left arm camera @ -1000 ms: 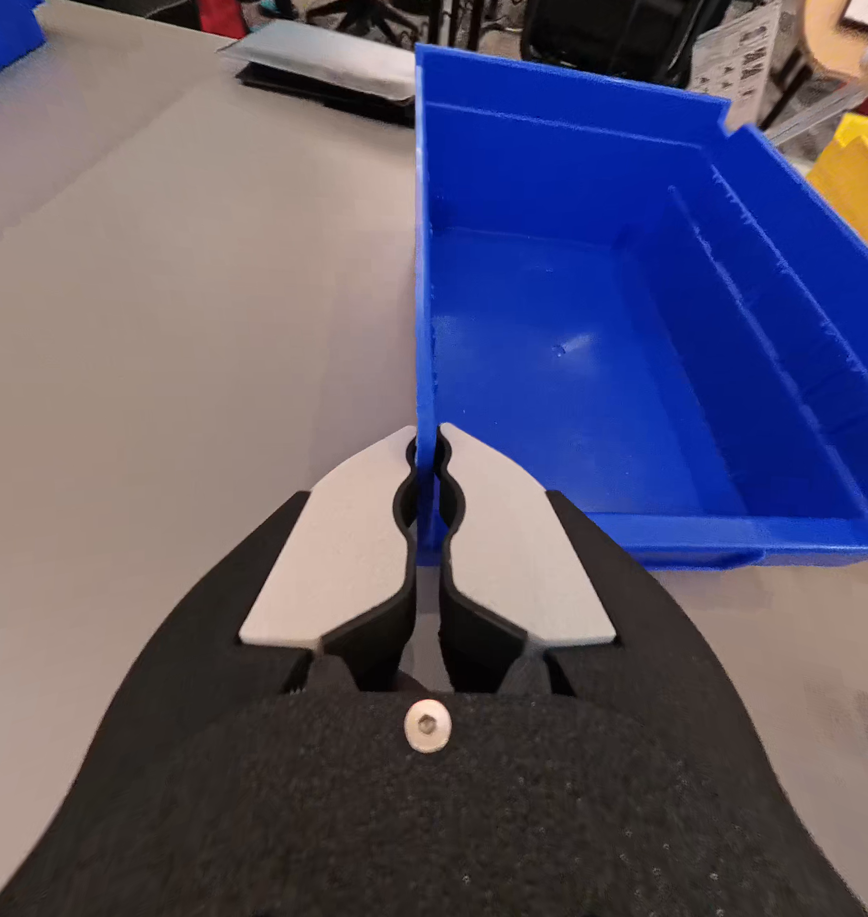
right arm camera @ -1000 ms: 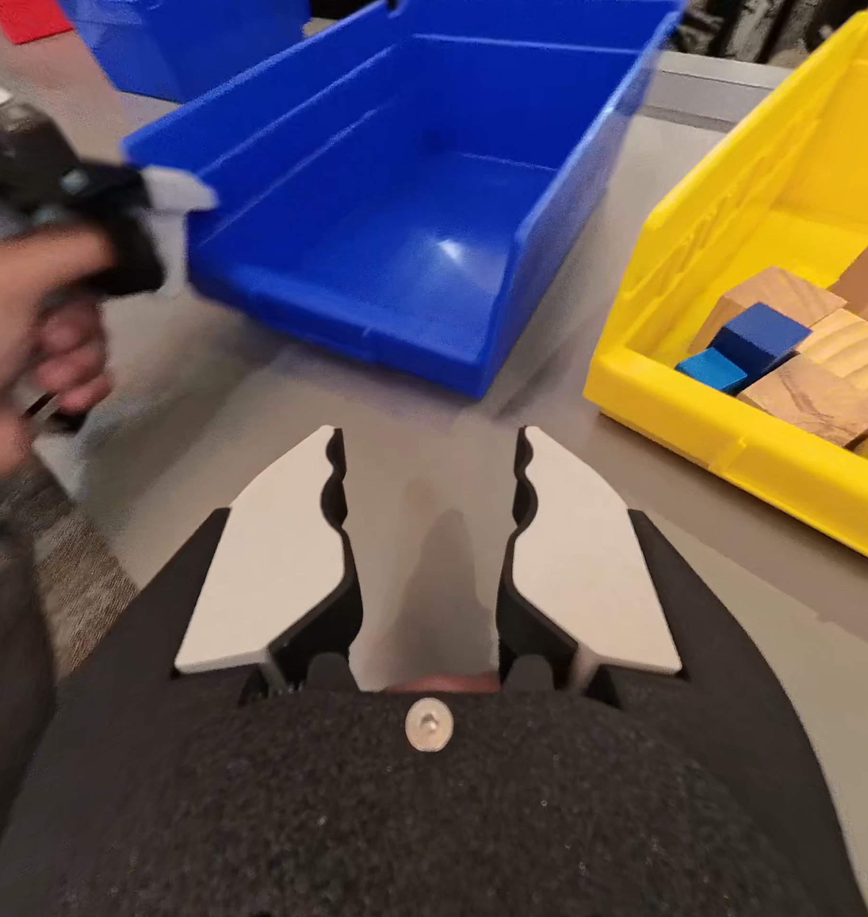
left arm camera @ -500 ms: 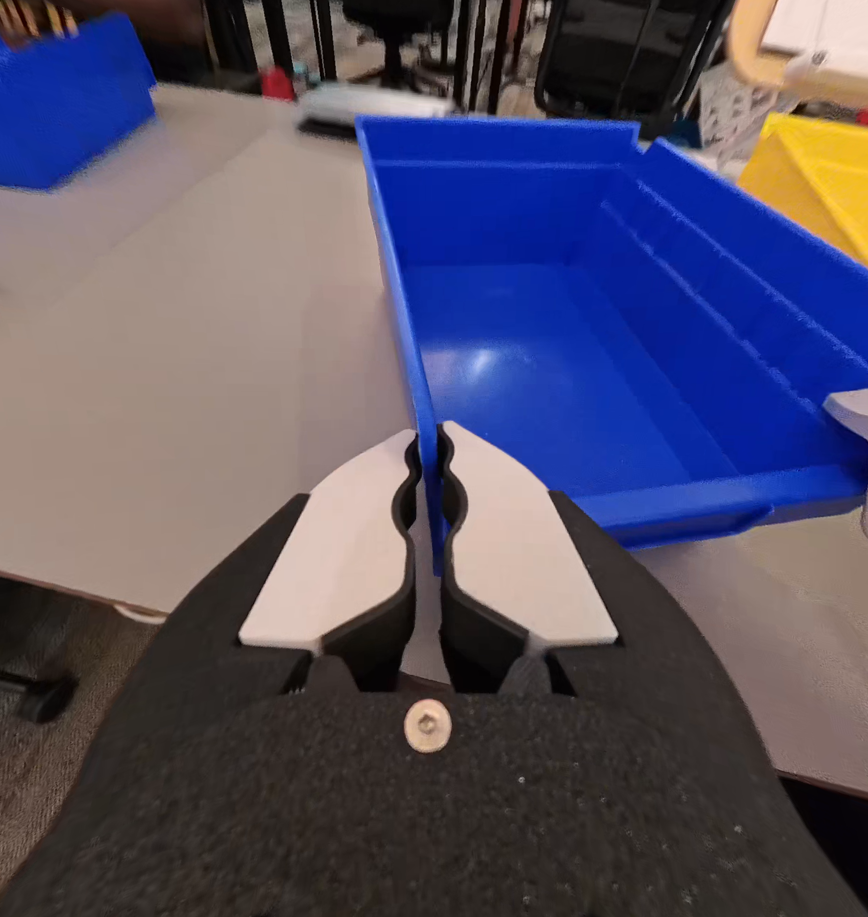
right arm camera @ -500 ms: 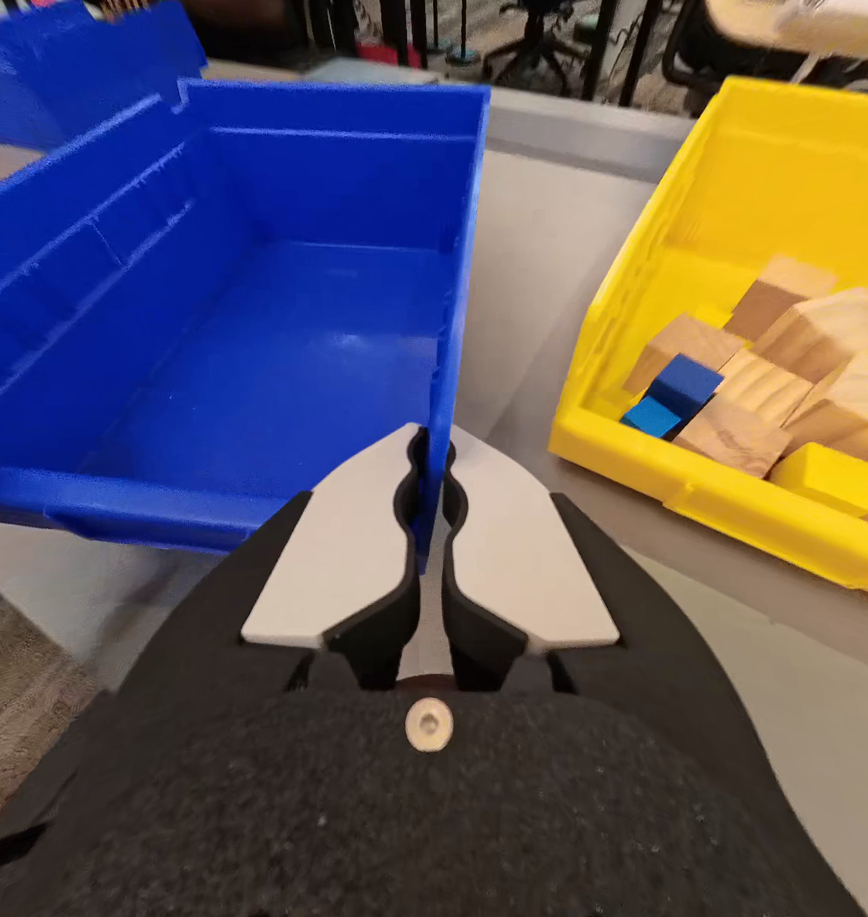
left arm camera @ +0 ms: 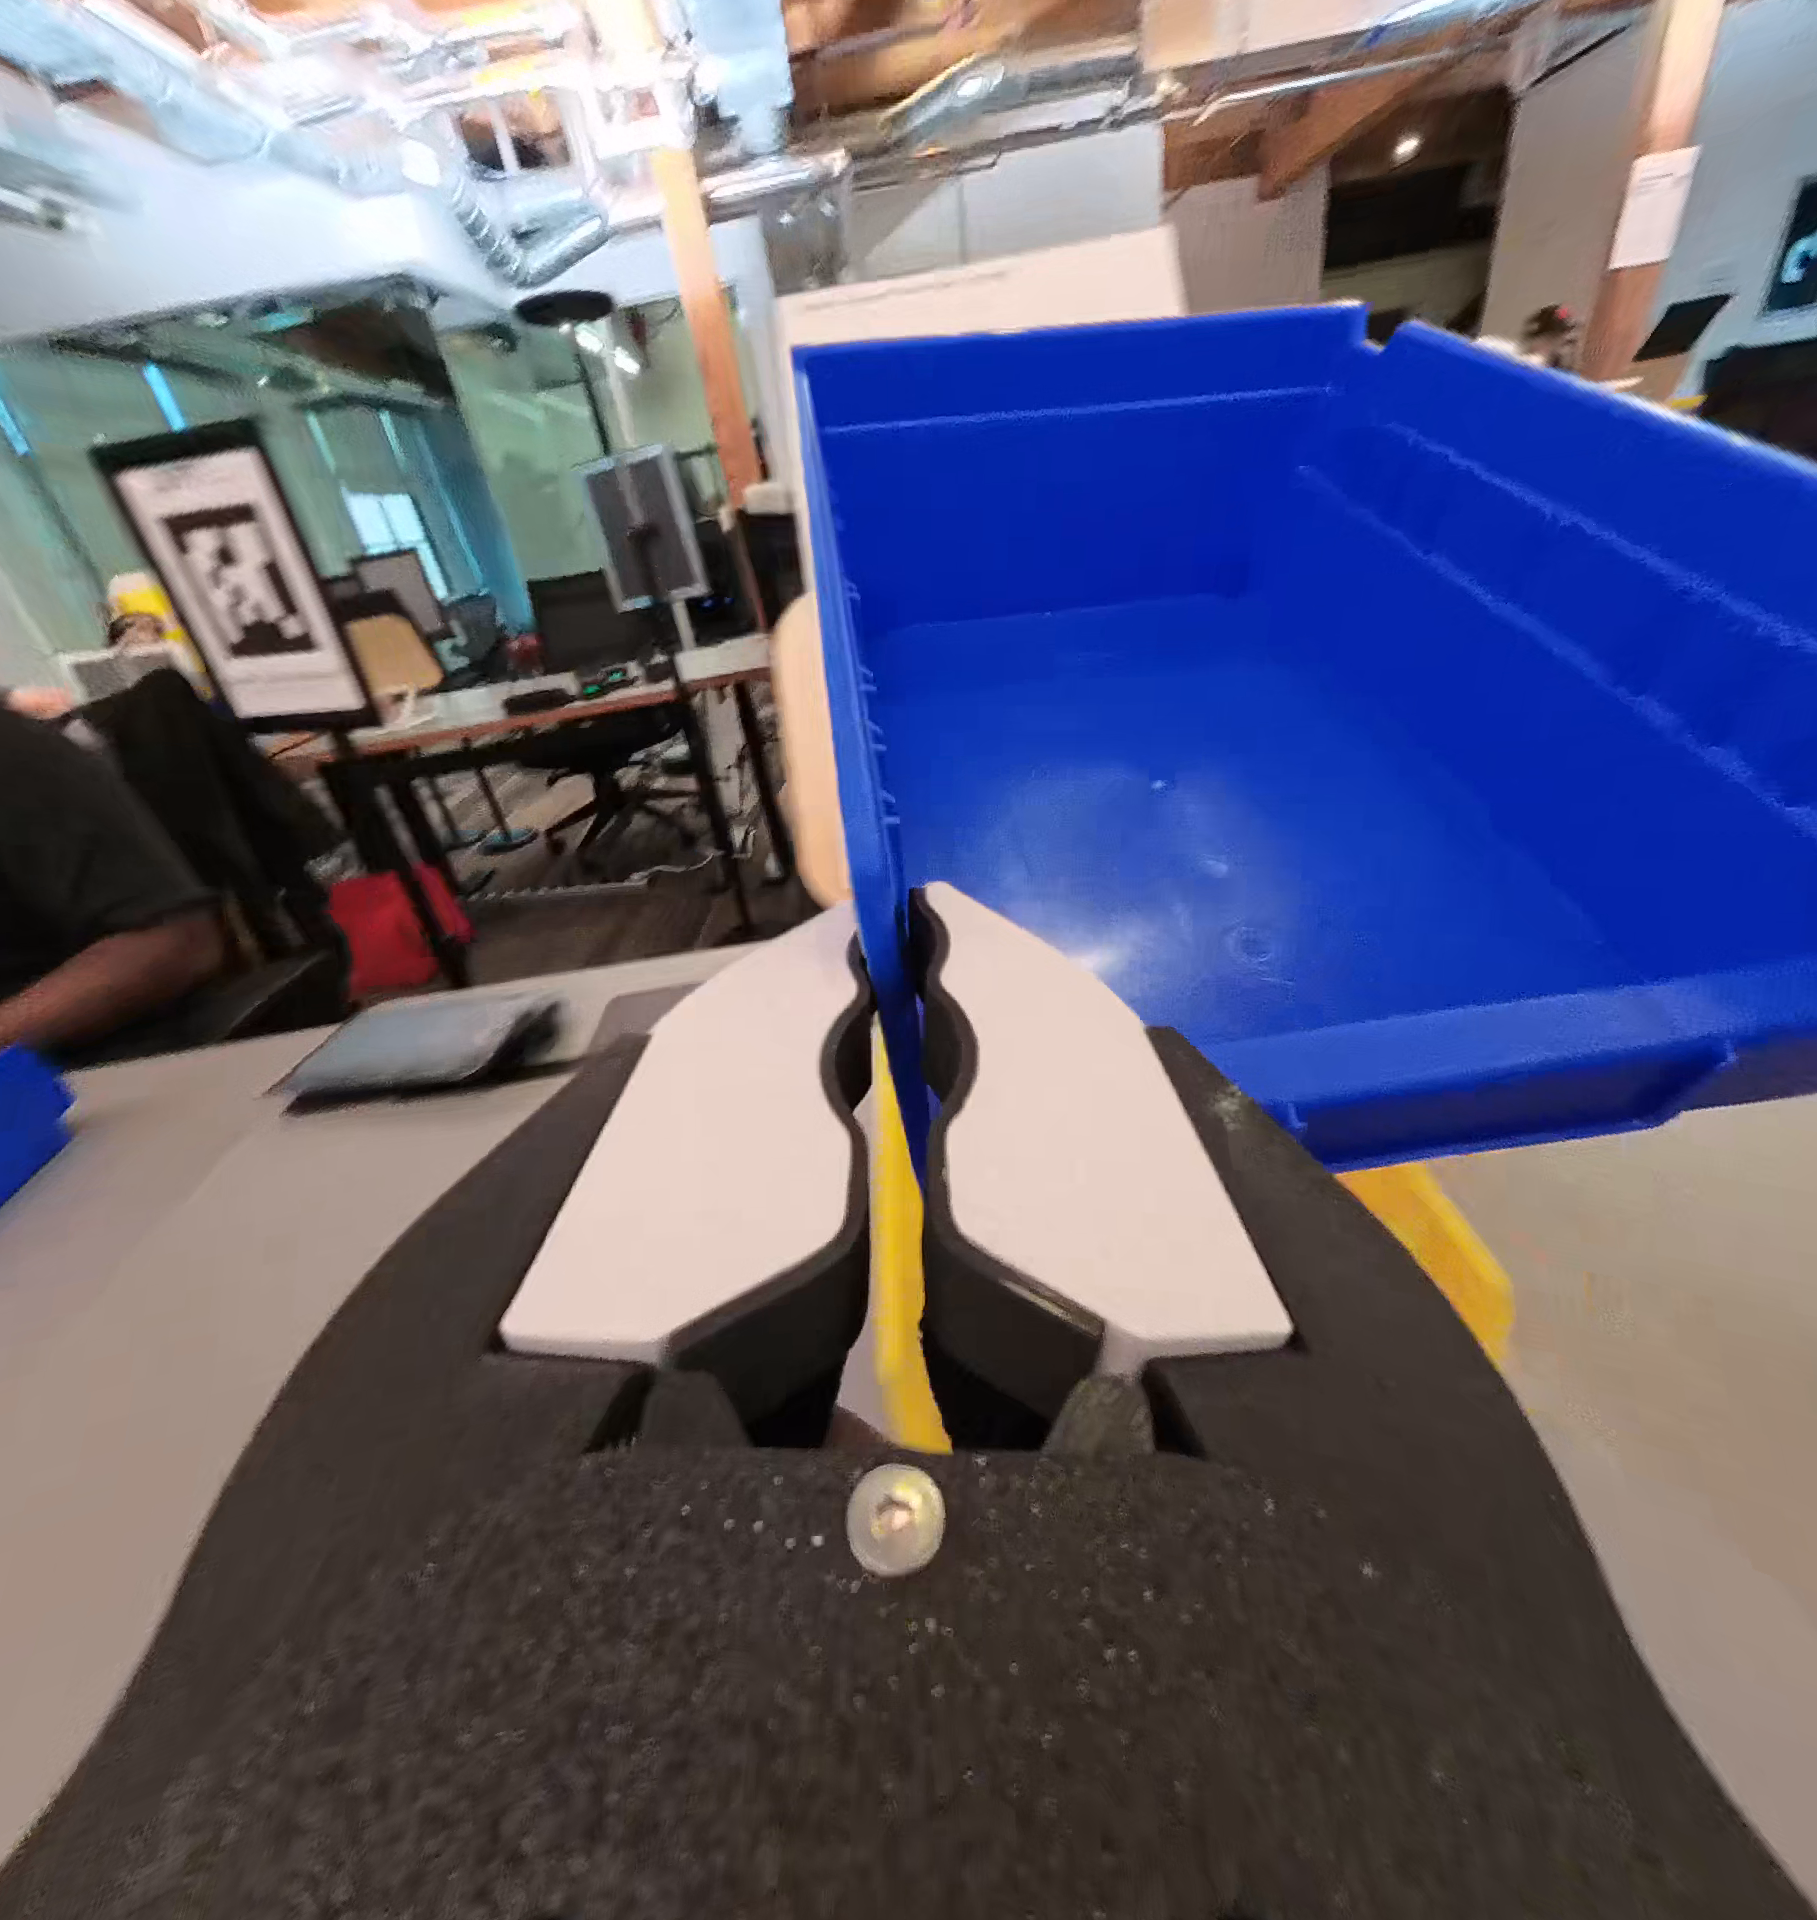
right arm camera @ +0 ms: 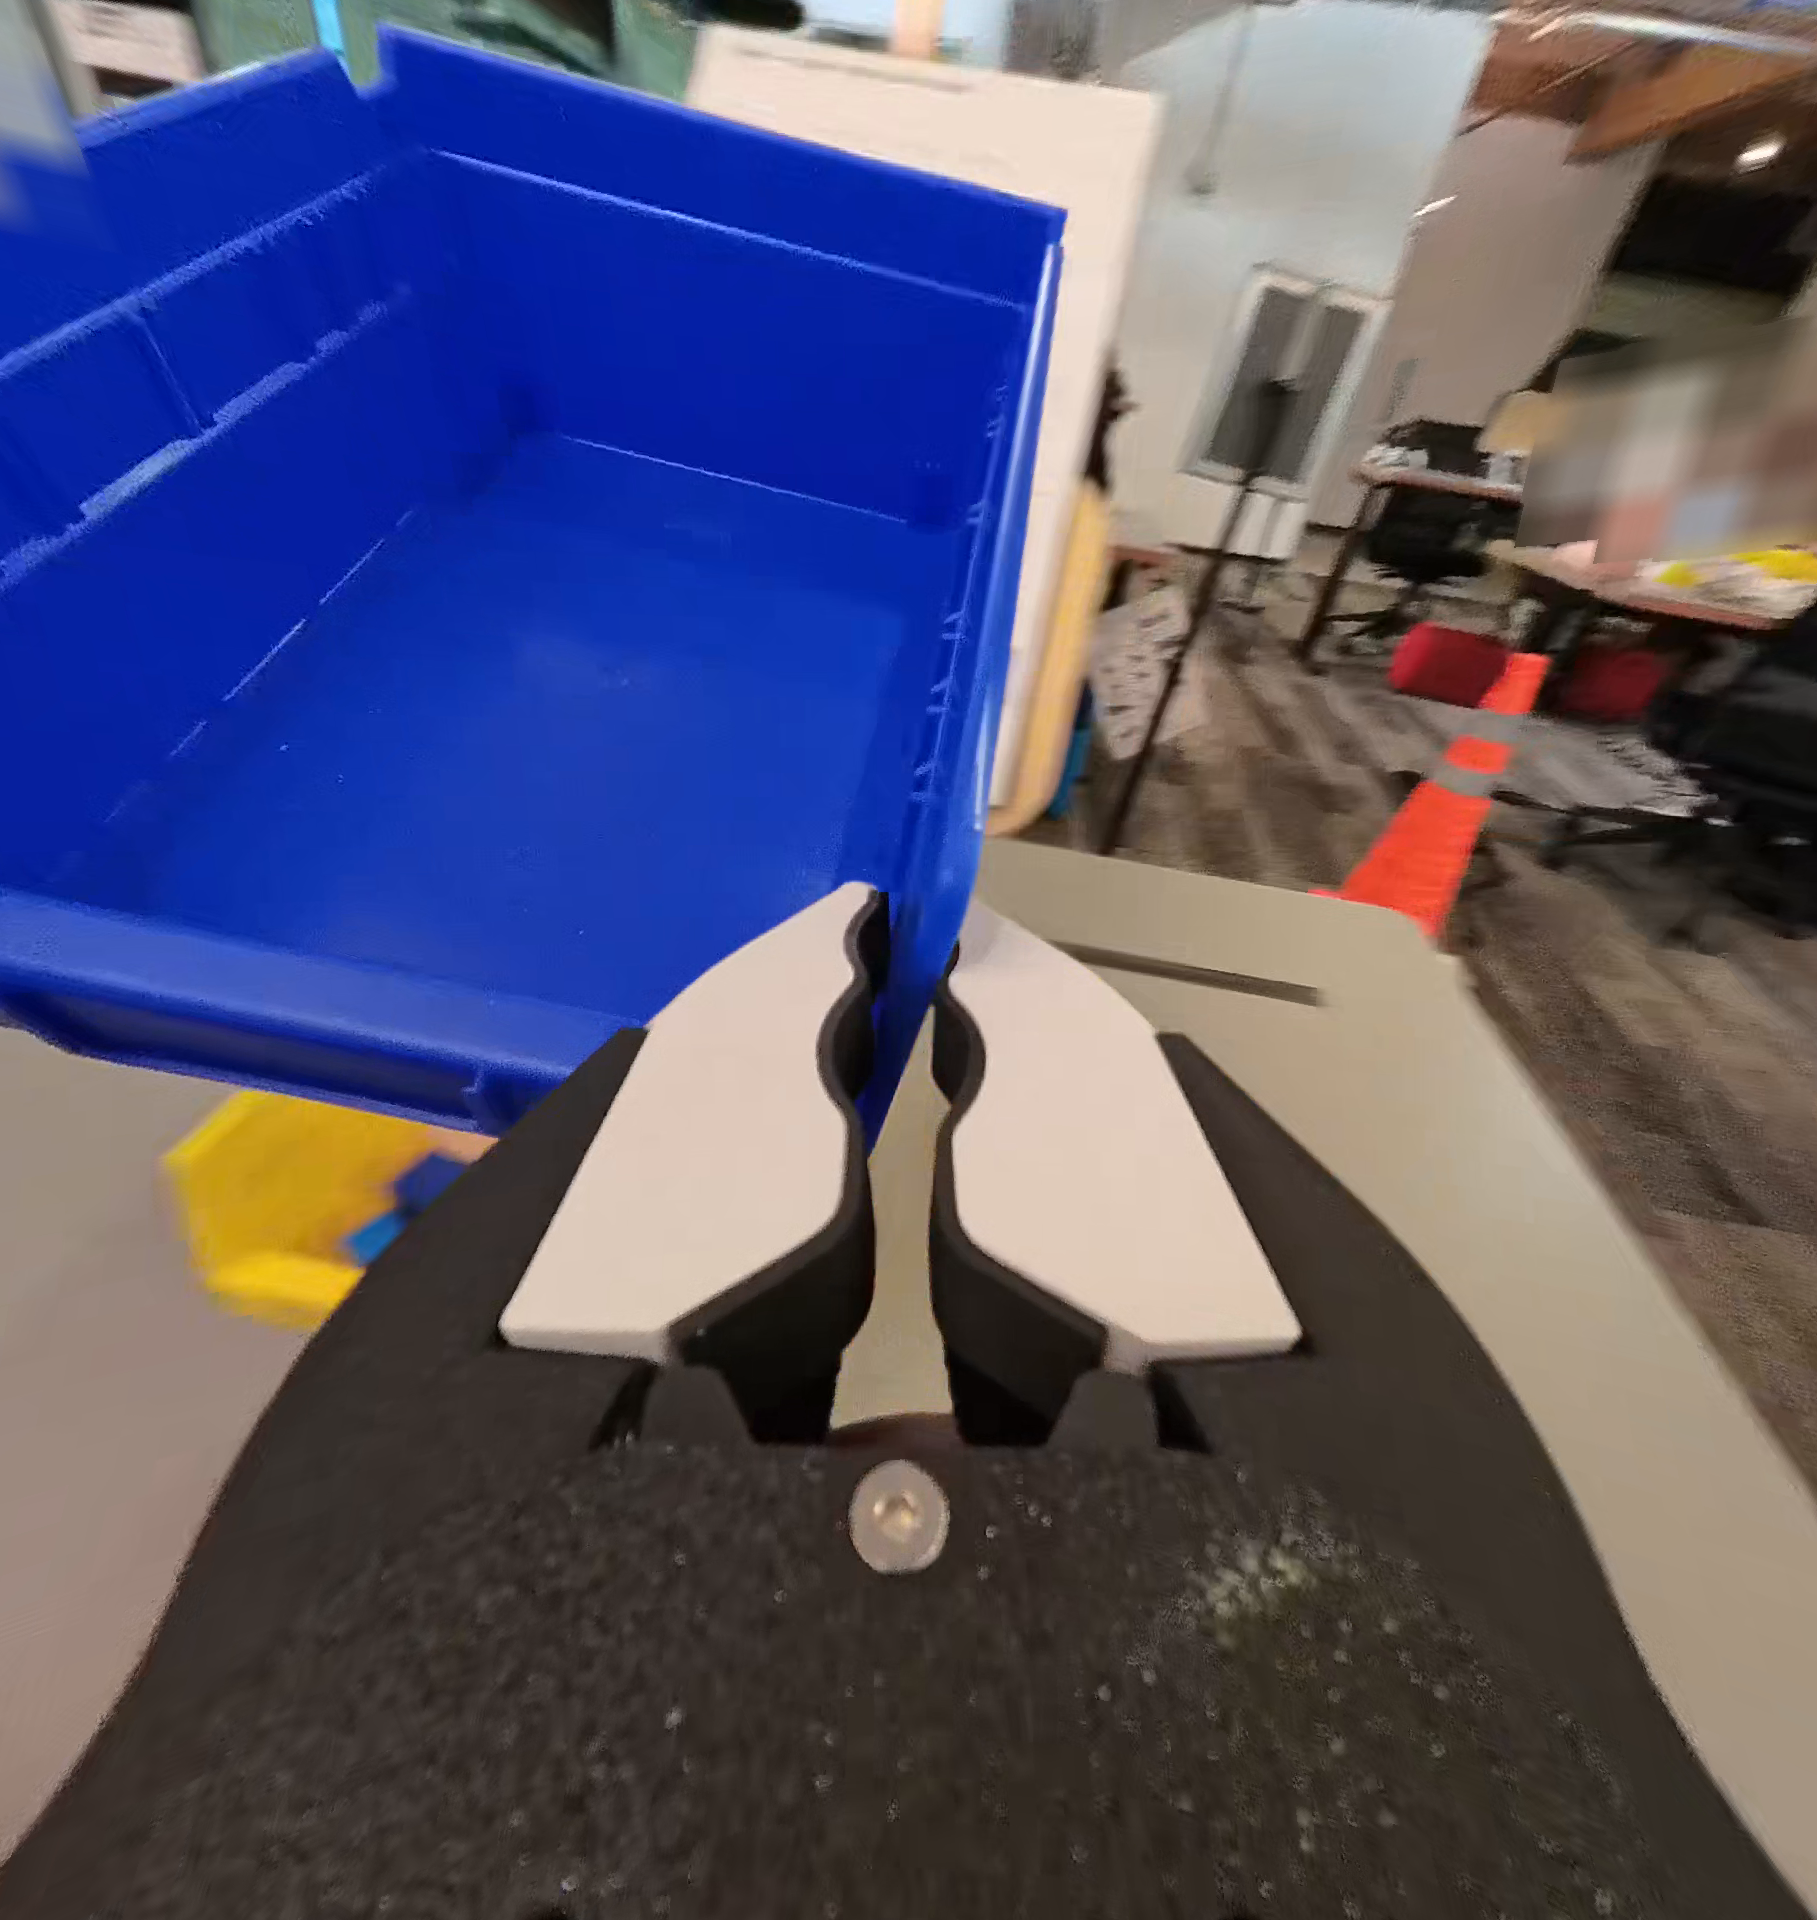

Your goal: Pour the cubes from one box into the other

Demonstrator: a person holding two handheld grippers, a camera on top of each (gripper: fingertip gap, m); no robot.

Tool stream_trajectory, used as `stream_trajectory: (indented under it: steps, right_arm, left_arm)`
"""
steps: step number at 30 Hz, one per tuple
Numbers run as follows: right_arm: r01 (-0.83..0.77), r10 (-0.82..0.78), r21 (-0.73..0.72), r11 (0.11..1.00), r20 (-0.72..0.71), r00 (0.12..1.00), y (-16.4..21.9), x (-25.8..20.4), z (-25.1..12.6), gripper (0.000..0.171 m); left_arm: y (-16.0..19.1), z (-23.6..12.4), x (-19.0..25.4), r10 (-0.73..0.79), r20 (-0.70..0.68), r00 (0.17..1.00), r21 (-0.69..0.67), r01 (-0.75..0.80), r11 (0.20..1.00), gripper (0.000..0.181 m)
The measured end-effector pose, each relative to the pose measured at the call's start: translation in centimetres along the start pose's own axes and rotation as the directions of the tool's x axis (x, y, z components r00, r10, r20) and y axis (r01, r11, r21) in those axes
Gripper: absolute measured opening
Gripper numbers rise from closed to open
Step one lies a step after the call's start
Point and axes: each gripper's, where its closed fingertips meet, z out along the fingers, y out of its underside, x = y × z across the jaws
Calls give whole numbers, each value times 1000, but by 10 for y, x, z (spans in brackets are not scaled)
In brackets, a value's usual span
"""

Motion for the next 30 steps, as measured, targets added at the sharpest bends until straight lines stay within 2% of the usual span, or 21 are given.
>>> stream_trajectory:
  steps: [2,5,8,10,13,16,19,22,23,25,27,28,30]
  right_arm:
    - [-39,38,-18,999,-56,998,13,63,-3,5]
    - [-202,193,-90,975,-98,976,57,148,-5,2]
    - [-312,292,-182,932,-132,947,117,214,6,2]
    - [-407,365,-234,883,-203,909,163,252,9,3]
    - [-424,362,-285,860,-245,899,211,283,8,2]
    - [-374,311,-348,860,-224,924,238,286,13,2]
    - [-313,256,-346,884,-202,945,242,286,18,2]
    - [-412,331,-438,799,-253,909,269,286,14,5]
    - [-448,377,-415,792,-246,893,269,285,15,5]
    - [-492,435,-406,770,-230,870,269,284,14,7]
    - [-504,438,-420,755,-250,864,268,291,7,21]
    - [-486,404,-417,768,-274,873,264,298,0,30]
    - [-361,244,-391,847,-319,916,243,314,-18,34]
  left_arm:
    - [-4,21,62,1,-53,999,-11,-1,1000,4]
    - [14,40,156,16,-123,992,-90,-27,996,4]
    - [48,57,234,22,-141,990,-178,-47,983,4]
    - [76,67,282,41,-173,984,-232,-81,969,4]
    - [120,76,326,76,-226,971,-300,-144,943,5]
    - [149,78,338,53,-227,973,-340,-130,931,5]
    - [169,79,339,5,-221,975,-371,-89,924,5]
    - [192,69,350,-71,-279,958,-459,-68,886,7]
    - [193,65,351,-82,-293,953,-450,-62,891,6]
    - [185,59,349,-120,-315,942,-429,-28,903,9]
    - [161,45,336,-150,-343,927,-379,9,925,17]
    - [146,35,327,-169,-377,911,-355,26,934,21]
    - [118,13,298,-209,-457,865,-324,57,944,23]
